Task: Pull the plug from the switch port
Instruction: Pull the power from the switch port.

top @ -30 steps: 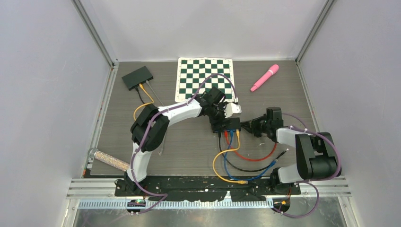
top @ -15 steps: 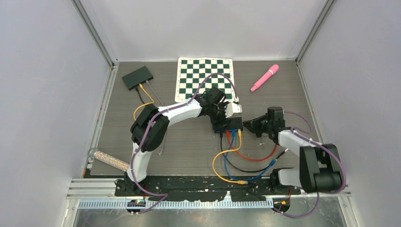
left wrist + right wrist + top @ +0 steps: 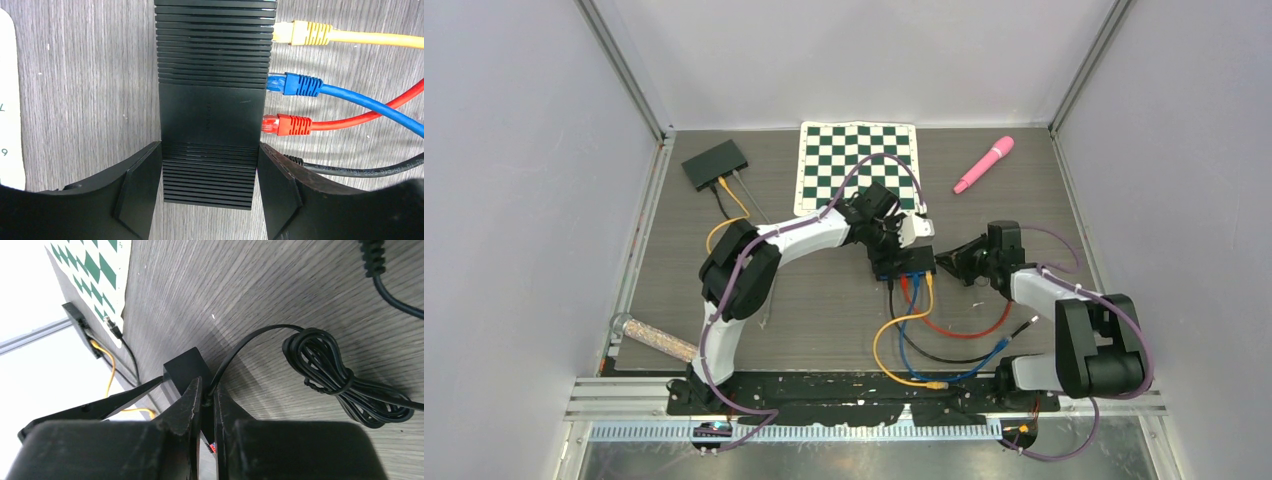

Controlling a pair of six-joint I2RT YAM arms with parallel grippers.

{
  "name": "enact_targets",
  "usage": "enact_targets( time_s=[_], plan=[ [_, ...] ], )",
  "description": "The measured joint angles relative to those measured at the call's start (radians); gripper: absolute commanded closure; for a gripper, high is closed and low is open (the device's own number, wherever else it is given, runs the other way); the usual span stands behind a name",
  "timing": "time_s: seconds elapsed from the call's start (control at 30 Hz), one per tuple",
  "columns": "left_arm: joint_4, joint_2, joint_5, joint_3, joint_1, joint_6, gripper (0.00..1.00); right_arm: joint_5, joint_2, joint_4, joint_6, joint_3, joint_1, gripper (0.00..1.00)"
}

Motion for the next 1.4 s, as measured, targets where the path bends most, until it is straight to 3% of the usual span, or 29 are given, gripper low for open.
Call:
enact_targets(
  time_s=[0.23,0.5,0.8,0.93,1.13,1.2,1.4],
  plan=[
    [0.0,0.0,-0.006,0.0,0.002,-0.003,0.53,-0.159,0.084,0.141,0.064,-0.044,-0.079,0.95],
    [0.029,0.0,0.015,0.0,-0.003,-0.003,0.54,-0.066,-0.072,0.003,-0.044,-0.015,-0.067,0.95],
    [-0.021,0.0,-0.018,-0.01,0.015,0.002,0.53,-0.066,-0.063,-0.007,-0.025,-0.008,-0.084,0.95],
    [-0.022,0.0,-0.018,-0.01,0.015,0.002,0.31,-0.066,-0.023,-0.016,-0.045,-0.002,-0.084,0.95],
    [-0.044,0.0,-0.043,-0.013,0.015,-0.023,0.17,-0.061,-0.03,-0.055,-0.104,0.016,-0.084,0.95],
    [-0.05,-0.004,-0.05,-0.018,0.018,-0.039,0.01,-0.046,-0.056,-0.111,-0.143,0.05,-0.084,0.95],
    [-0.019,-0.121,-0.089,-0.115,0.019,-0.094,0.0,0.032,-0.195,-0.235,-0.257,0.196,-0.084,0.95]
  ],
)
